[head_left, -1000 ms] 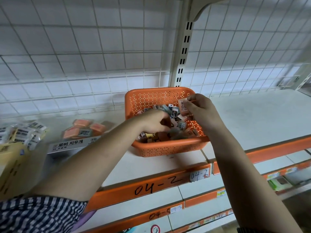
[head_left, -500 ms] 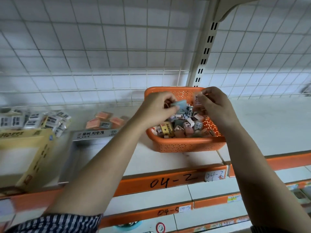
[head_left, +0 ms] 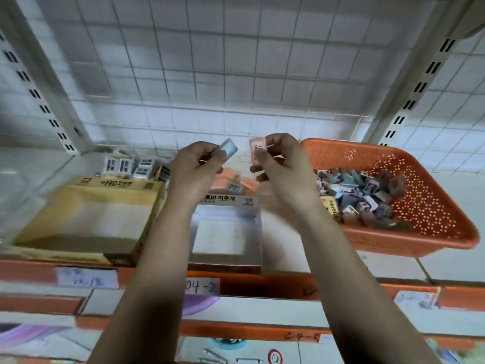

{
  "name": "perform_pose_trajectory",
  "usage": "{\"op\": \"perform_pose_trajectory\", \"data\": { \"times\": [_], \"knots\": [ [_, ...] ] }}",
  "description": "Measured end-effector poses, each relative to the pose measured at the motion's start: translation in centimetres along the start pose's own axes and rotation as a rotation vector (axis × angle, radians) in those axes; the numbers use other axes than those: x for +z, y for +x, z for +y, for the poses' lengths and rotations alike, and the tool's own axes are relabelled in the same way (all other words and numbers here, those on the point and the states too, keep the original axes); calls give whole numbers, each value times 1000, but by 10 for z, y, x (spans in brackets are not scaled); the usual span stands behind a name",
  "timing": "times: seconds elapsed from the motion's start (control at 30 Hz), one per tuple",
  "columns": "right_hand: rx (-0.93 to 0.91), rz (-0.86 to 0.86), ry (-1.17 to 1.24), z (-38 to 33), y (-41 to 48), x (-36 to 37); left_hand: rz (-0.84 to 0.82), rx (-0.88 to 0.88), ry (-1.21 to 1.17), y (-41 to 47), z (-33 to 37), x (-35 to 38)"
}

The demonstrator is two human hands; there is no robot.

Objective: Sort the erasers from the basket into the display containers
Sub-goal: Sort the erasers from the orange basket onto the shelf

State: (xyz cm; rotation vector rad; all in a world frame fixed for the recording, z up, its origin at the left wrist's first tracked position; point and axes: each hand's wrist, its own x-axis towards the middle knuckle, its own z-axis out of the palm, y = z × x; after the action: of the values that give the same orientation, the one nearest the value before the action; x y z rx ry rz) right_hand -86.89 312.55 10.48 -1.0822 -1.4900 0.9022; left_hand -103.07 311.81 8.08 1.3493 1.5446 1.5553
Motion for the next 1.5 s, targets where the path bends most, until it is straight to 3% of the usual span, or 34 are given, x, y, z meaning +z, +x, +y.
{"op": "perform_pose_trajectory", "data": {
  "times": [0.2, 0.3, 0.47, 0.73, 1.1, 1.27, 1.5],
  "knots": [
    [74, 35, -342, 52, 21, 40, 38, -62, 57, 5, -26, -32],
    [161, -39, -509, 63, 27, 46, 42, -94, 66, 8, -33, -38],
    [178, -69, -626, 68, 25, 49, 26, -110, 123, 14, -35, -38],
    [11, 102, -428, 36, 19, 39, -97, -102, 302, 29, -51, -17],
    [-2, 177, -287, 12, 2, 20, -183, -42, 585, 29, -42, -17],
    [-45, 214, -242, -8, -11, -4, -170, 78, 444, 20, -8, 1],
    [-38, 236, -355, -6, -11, -75, -215, 137, 236, -4, 33, 54]
  ]
}}
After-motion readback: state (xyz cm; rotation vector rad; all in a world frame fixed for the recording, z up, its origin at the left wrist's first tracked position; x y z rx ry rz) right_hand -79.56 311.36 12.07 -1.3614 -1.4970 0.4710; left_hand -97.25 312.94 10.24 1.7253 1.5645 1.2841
